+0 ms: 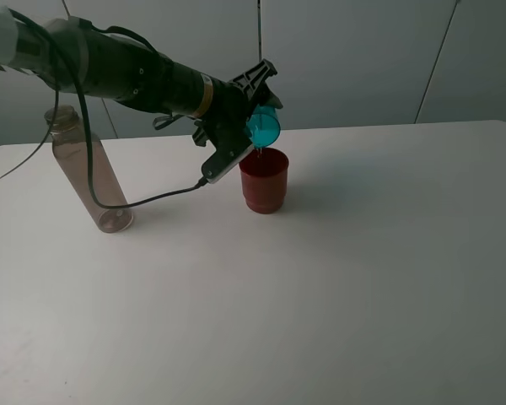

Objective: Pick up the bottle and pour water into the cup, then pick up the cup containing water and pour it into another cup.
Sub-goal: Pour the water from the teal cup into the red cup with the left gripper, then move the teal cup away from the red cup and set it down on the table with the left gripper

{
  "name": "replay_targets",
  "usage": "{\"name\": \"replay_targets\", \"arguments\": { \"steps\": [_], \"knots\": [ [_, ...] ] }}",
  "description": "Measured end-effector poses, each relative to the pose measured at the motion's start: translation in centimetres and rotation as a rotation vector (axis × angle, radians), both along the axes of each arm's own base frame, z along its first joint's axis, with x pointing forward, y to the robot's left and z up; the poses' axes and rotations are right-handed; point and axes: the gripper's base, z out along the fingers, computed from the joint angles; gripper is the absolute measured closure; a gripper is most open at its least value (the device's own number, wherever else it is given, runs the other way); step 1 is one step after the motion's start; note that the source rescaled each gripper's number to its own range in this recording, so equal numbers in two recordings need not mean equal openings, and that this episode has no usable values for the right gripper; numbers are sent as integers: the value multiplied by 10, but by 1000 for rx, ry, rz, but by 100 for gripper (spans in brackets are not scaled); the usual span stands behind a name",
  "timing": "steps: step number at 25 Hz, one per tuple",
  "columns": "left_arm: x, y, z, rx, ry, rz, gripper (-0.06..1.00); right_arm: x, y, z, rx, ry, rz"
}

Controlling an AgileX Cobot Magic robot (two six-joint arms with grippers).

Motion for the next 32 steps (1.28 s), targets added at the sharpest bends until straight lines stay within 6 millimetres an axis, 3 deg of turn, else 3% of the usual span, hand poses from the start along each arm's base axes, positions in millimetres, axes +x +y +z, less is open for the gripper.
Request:
{"name": "replay_targets", "arguments": {
  "steps": [20, 25, 32],
  "knots": [
    [0, 0, 0, -9, 9, 6, 80, 0, 0, 0, -2, 0, 1],
    [-3, -2, 7, -123, 116, 74, 80, 0, 0, 0, -2, 0, 1],
    [-23, 1, 32, -410, 434, 264, 80, 0, 0, 0, -2, 0, 1]
  ]
}}
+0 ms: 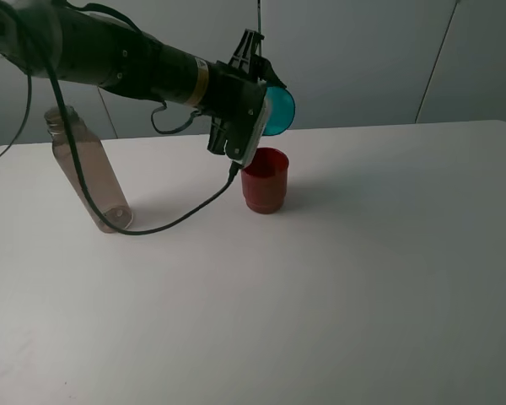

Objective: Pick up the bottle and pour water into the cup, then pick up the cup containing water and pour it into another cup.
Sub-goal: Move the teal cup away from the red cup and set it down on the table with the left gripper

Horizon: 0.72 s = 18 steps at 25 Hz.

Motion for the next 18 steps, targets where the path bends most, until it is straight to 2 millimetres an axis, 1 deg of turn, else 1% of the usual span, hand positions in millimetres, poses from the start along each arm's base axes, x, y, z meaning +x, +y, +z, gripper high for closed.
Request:
{"name": "replay_targets", "arguments": {
  "steps": [4, 8, 10, 14, 18],
  "knots": [
    [-19, 8, 7, -86, 143, 58, 80, 0, 0, 0, 2, 0, -1],
    [-35, 17, 8, -149, 262, 97, 80, 0, 0, 0, 2, 0, -1],
    [-39, 20, 9, -192, 323, 133, 80, 0, 0, 0, 2, 0, -1],
    [-47, 25, 9, -340, 498, 249, 80, 0, 0, 0, 2, 0, -1],
    [-56, 30, 1, -413, 631, 239, 80, 0, 0, 0, 2, 0, -1]
  ]
}}
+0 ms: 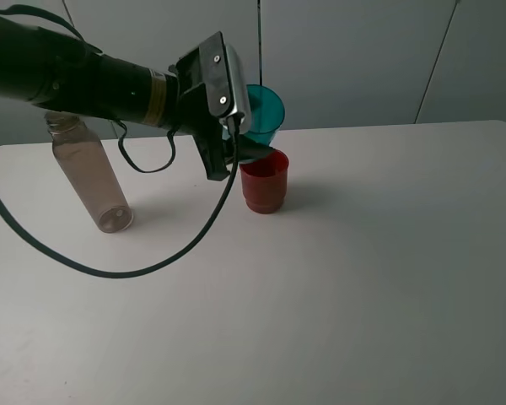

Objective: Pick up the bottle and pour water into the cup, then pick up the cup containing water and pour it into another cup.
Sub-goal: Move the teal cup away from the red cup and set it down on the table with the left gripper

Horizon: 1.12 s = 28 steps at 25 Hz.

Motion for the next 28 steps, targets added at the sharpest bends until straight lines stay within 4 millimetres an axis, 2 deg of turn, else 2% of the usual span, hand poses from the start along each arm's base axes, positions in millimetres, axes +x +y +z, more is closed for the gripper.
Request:
{"name": "replay_targets", "arguments": {
  "steps": [6, 11, 17, 28],
  "knots": [
    [-14, 16, -21, -47, 130, -28, 80, 0, 0, 0, -2, 0, 1],
    [-14, 29, -40, -79, 184, -45, 80, 0, 0, 0, -2, 0, 1],
    [-13, 33, -60, -106, 251, -79, 80, 0, 0, 0, -2, 0, 1],
    [-29, 38, -77, -71, 224, -169, 80, 0, 0, 0, 0, 0, 0]
  ]
}}
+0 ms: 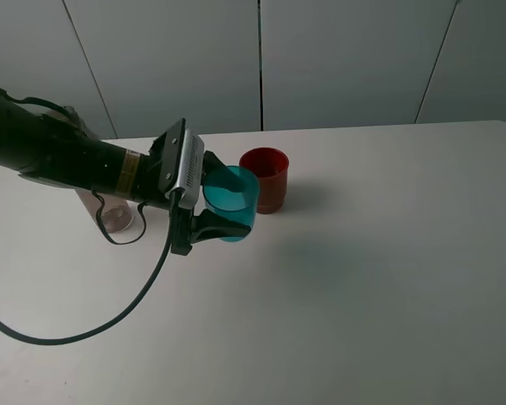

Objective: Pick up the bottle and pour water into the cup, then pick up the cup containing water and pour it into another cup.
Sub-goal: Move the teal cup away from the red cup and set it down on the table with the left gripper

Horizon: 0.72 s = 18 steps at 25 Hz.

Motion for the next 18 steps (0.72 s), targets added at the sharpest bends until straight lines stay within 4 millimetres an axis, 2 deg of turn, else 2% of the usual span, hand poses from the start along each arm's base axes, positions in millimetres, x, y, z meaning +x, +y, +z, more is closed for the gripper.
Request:
{"name": "replay_targets", "arguments": {
  "steps": [2, 10, 18],
  "knots": [
    [0, 0, -3, 6, -3, -5, 80, 0, 0, 0, 0, 0, 0],
    [-2, -1, -36, -12, 113, 8, 80, 0, 0, 0, 0, 0, 0],
    [-2, -2, -36, -23, 123, 10, 80, 0, 0, 0, 0, 0, 0]
  ]
}}
